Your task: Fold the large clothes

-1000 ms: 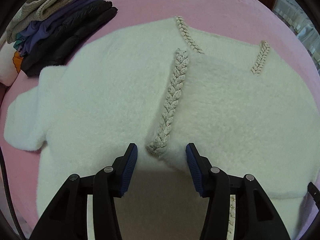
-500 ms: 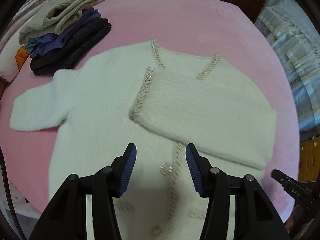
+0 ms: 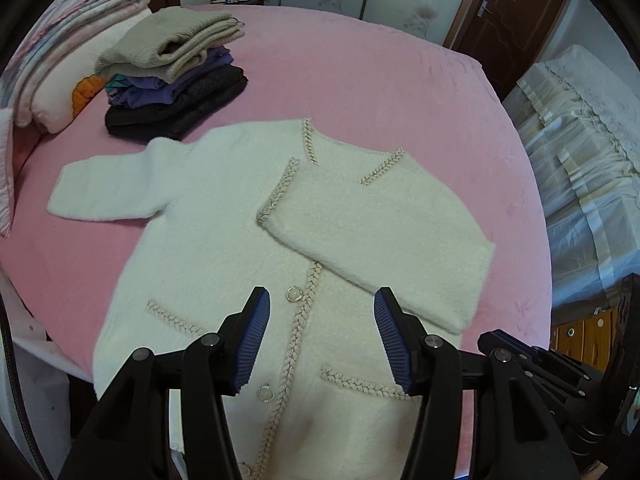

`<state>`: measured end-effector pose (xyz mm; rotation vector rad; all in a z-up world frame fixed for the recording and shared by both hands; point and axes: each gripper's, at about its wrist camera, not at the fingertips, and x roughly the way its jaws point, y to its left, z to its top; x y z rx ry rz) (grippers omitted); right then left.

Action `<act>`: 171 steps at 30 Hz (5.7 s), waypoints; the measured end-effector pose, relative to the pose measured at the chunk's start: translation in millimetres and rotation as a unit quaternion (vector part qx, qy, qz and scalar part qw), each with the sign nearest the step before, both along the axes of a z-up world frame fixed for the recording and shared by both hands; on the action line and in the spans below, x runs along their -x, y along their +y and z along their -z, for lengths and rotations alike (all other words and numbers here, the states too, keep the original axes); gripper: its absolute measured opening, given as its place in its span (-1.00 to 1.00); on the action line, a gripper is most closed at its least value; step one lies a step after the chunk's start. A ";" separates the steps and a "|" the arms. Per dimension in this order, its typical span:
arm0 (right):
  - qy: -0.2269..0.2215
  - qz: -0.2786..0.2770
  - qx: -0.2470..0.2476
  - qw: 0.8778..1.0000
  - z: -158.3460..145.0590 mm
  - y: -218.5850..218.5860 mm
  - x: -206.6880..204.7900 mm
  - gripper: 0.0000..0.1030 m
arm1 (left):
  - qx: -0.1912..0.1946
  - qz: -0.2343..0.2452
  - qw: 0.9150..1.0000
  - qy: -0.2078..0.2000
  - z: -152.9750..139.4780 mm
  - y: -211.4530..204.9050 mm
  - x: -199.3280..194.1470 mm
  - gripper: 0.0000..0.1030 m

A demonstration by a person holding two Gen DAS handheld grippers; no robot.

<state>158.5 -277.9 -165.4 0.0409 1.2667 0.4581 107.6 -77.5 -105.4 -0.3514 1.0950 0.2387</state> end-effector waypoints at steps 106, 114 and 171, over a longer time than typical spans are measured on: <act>-0.006 0.194 0.069 0.978 98.5 202.8 -19.8 -0.76 | 0.180 0.112 0.976 0.049 233.0 200.7 -112.4 -0.52; 0.004 0.143 -0.003 0.990 95.4 220.9 -27.0 -0.38 | 0.145 0.083 0.986 -0.006 176.9 238.8 -66.2 0.25; -0.114 0.225 -0.008 0.968 62.7 109.0 -58.6 -0.82 | 0.046 -0.056 0.993 0.091 247.1 276.8 -89.9 -0.19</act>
